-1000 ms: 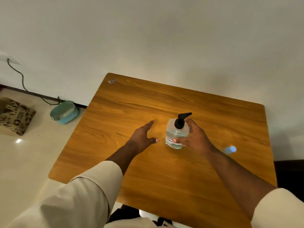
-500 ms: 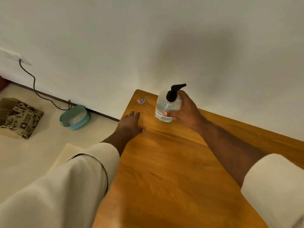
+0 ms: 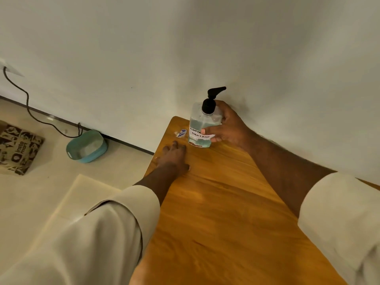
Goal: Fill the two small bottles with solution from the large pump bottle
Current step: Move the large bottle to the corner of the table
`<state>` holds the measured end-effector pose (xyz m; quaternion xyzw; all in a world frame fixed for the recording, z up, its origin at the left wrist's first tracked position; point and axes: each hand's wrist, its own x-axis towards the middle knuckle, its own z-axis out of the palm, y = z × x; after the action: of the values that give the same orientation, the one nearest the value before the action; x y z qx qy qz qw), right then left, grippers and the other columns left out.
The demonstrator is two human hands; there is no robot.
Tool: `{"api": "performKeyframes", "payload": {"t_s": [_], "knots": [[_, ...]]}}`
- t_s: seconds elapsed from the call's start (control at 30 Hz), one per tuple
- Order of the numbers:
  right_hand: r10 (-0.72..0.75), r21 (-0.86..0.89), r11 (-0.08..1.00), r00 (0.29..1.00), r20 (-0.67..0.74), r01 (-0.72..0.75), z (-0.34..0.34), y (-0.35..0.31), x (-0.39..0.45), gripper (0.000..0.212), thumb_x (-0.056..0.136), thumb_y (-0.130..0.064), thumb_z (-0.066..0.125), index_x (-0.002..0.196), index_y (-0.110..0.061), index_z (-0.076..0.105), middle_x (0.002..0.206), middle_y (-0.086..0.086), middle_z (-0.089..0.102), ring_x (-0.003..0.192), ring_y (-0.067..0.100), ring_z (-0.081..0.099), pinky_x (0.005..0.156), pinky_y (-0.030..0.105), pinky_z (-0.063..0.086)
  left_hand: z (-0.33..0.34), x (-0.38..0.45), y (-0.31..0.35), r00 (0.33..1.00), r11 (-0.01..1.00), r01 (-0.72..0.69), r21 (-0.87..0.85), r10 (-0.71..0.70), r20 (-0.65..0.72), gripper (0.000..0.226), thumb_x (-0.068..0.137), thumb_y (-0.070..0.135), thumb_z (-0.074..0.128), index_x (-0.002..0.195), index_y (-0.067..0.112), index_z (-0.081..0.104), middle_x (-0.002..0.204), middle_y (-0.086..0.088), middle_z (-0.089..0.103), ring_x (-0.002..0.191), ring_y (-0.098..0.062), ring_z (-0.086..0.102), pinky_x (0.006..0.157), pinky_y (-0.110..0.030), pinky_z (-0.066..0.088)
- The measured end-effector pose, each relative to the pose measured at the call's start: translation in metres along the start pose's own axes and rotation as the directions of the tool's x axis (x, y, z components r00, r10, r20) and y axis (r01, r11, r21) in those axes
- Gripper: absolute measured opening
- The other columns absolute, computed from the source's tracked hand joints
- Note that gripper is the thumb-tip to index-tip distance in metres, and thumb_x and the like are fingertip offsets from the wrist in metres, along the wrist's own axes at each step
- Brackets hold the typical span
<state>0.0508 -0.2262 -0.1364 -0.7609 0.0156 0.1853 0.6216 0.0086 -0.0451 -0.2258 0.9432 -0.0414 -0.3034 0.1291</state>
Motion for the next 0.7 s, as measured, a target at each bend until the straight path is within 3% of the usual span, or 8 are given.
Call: {"api": "performKeyframes", "payload": {"t_s": [0.13, 0.2, 0.3, 0.4, 0.5, 0.57, 0.7], "knots": [[0.084, 0.073, 0.994, 0.996, -0.023, -0.082, 0.003, 0.004, -0.022, 0.107, 0.066, 0.003, 0.081, 0.141, -0.043, 0.019, 0.148, -0.003, 0.028, 0.125, 0.020, 0.037, 0.073, 0.054, 0.056, 0.006, -0.019, 0.015, 1.000, 0.999, 0.015, -0.051, -0.014, 0.018, 0.084, 0.088, 0.043, 0.065, 0.152, 0.021, 0.015, 0.163, -0.010, 0.008, 0.147, -0.040, 0.009, 0.114, -0.060, 0.026], [0.152, 0.090, 0.985, 0.985, -0.085, -0.145, -0.003, 0.009, -0.045, 0.103, 0.067, 0.000, 0.081, 0.140, -0.042, 0.022, 0.155, 0.001, 0.016, 0.130, 0.026, 0.033, 0.074, 0.057, 0.055, 0.018, -0.034, 0.031, 1.000, 0.997, 0.007, -0.077, -0.006, 0.018, 0.077, 0.087, 0.042, 0.065, 0.149, 0.020, 0.023, 0.161, -0.011, 0.013, 0.146, -0.041, 0.015, 0.113, -0.057, 0.029], [0.228, 0.014, 0.973, 0.962, -0.153, -0.229, -0.023, 0.030, -0.096, 0.086, 0.068, -0.010, 0.082, 0.136, -0.036, 0.036, 0.152, 0.002, 0.027, 0.131, 0.026, 0.035, 0.078, 0.051, 0.057, 0.051, -0.061, 0.063, 0.999, 0.998, -0.040, -0.049, 0.041, 0.015, 0.067, 0.086, 0.042, 0.063, 0.143, 0.019, 0.035, 0.159, -0.013, 0.018, 0.142, -0.041, 0.021, 0.112, -0.054, 0.031], [0.208, -0.215, 0.944, 0.957, -0.202, -0.250, -0.056, 0.064, -0.171, 0.071, 0.072, -0.026, 0.080, 0.134, -0.028, 0.046, 0.146, 0.000, 0.040, 0.132, 0.020, 0.039, 0.097, 0.038, 0.047, 0.093, -0.096, 0.108, 0.994, 0.994, -0.094, -0.054, 0.097, 0.057, 0.060, 0.086, 0.042, 0.059, 0.138, 0.018, 0.041, 0.157, -0.011, 0.019, 0.140, -0.040, 0.022, 0.109, -0.054, 0.034], [0.223, -0.314, 0.908, 0.955, -0.195, -0.277, -0.090, 0.087, -0.251, 0.059, 0.074, -0.030, 0.079, 0.128, -0.024, 0.055, 0.140, -0.002, 0.049, 0.130, 0.015, 0.042, 0.096, 0.024, 0.038, 0.132, -0.131, 0.157, 0.971, 0.980, -0.198, 0.021, 0.193, 0.142, 0.054, 0.087, 0.044, 0.056, 0.133, 0.017, 0.048, 0.154, -0.014, 0.026, 0.136, -0.038, 0.032, 0.106, -0.048, 0.039], [0.238, -0.359, 0.882, 0.945, -0.223, -0.306, -0.114, 0.096, -0.305, 0.058, 0.074, -0.030, 0.078, 0.127, -0.024, 0.056, 0.139, -0.003, 0.051, 0.126, 0.014, 0.047, 0.097, 0.025, 0.040, 0.153, -0.155, 0.191, 0.946, 0.958, -0.285, 0.017, 0.278, 0.166, 0.055, 0.086, 0.044, 0.058, 0.134, 0.019, 0.049, 0.152, -0.014, 0.030, 0.134, -0.036, 0.036, 0.106, -0.044, 0.040], [0.165, -0.430, 0.851, 0.930, -0.328, -0.303, -0.175, 0.108, -0.399, 0.052, 0.076, -0.029, 0.077, 0.124, -0.022, 0.061, 0.133, -0.001, 0.056, 0.121, 0.014, 0.051, 0.099, 0.024, 0.040, 0.185, -0.199, 0.257, 0.914, 0.930, -0.365, -0.042, 0.367, 0.175, 0.063, 0.088, 0.043, 0.063, 0.144, 0.023, 0.042, 0.161, -0.007, 0.018, 0.139, -0.029, 0.037, 0.102, -0.037, 0.042]]}}
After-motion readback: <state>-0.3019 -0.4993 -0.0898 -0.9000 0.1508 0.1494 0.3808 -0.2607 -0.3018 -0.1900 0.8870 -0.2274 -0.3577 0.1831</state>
